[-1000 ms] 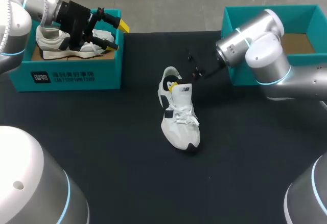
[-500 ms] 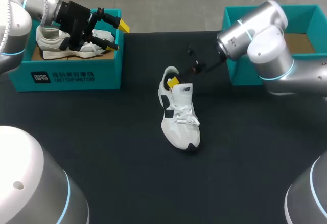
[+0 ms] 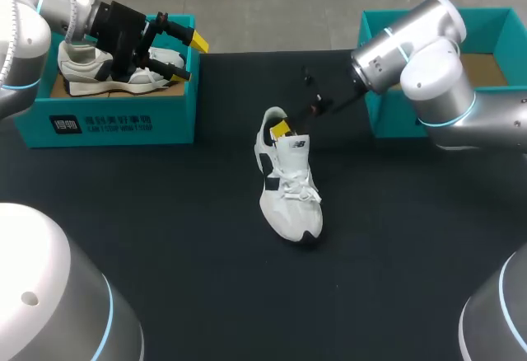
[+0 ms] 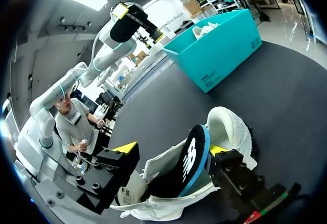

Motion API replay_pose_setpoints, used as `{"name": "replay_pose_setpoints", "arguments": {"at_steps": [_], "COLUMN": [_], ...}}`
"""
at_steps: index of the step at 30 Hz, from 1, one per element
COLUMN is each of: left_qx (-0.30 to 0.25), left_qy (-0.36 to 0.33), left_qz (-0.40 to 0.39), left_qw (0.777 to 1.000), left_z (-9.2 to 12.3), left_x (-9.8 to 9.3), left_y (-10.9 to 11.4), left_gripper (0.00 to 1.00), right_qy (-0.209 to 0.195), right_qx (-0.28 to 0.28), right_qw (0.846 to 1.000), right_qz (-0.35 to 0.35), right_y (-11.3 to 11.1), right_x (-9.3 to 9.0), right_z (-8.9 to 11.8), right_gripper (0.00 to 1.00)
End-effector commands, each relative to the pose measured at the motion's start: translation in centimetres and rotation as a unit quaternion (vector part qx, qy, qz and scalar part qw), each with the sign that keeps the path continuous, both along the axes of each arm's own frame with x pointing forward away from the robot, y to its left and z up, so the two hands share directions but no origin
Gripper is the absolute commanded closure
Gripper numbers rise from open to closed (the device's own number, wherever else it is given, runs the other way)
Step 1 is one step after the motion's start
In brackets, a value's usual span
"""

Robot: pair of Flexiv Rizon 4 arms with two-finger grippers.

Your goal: Take the shoe out of the shoebox, open the shoe tongue, remove and reinsert the insole, then place the shoe into the shoebox

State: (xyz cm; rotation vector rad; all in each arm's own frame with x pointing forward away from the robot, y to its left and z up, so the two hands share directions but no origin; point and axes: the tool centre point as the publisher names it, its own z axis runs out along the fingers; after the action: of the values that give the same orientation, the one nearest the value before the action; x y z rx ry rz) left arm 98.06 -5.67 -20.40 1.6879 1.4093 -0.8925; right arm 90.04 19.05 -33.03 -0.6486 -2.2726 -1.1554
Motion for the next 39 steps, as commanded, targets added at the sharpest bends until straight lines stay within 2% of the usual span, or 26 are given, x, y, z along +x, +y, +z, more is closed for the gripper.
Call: {"name": "replay_pose_setpoints", "arguments": {"at_steps": [1, 4, 6, 9, 11, 12, 33, 34, 36, 37, 39], "left_qx": [0.002, 0.002, 0.002, 0.002, 0.002, 0.002, 0.002, 0.002, 0.002, 0.002, 0.002], "left_qy": [0.000, 0.000, 0.000, 0.000, 0.000, 0.000, 0.000, 0.000, 0.000, 0.000, 0.000], "left_qz": [0.000, 0.000, 0.000, 0.000, 0.000, 0.000, 0.000, 0.000, 0.000, 0.000, 0.000], "left_qw": [1.000, 1.000, 1.000, 1.000, 1.000, 1.000, 1.000, 1.000, 1.000, 1.000, 1.000], "left_z": [0.0, 0.0, 0.0, 0.0, 0.0, 0.0, 0.0, 0.0, 0.0, 0.0, 0.0], "left_x": [0.0, 0.0, 0.0, 0.0, 0.0, 0.0, 0.0, 0.0, 0.0, 0.0, 0.0], "left_y": [0.0, 0.0, 0.0, 0.0, 0.0, 0.0, 0.0, 0.0, 0.0, 0.0, 0.0], "left_gripper": [0.00, 0.00, 0.00, 0.00, 0.00, 0.00, 0.00, 0.00, 0.00, 0.00, 0.00], "right_qy": [-0.002, -0.004, -0.005, -0.003, -0.001, 0.000, 0.015, 0.014, 0.013, 0.012, 0.009], "right_qx": [-0.005, -0.008, -0.011, -0.018, -0.021, -0.024, -0.041, -0.042, -0.046, -0.047, -0.049], "right_qw": [1.000, 1.000, 1.000, 1.000, 1.000, 1.000, 0.999, 0.999, 0.999, 0.999, 0.999], "right_qz": [-0.002, -0.007, -0.008, -0.013, -0.016, -0.017, -0.009, -0.009, -0.012, -0.013, -0.014], "right_y": [0.0, -0.2, -0.2, -0.1, 0.0, 0.1, 0.8, 0.7, 0.6, 0.5, 0.5], "right_x": [0.2, 0.4, 0.5, 0.7, 0.8, 0.8, 1.3, 1.3, 1.2, 1.2, 1.2], "right_z": [0.3, 0.4, 0.4, 0.2, 0.0, -0.1, -1.3, -1.3, -1.2, -1.1, -0.9], "right_gripper": [0.25, 0.27, 0.37, 0.64, 0.91, 1.00, 1.00, 0.78, 0.52, 0.32, 0.23]}}
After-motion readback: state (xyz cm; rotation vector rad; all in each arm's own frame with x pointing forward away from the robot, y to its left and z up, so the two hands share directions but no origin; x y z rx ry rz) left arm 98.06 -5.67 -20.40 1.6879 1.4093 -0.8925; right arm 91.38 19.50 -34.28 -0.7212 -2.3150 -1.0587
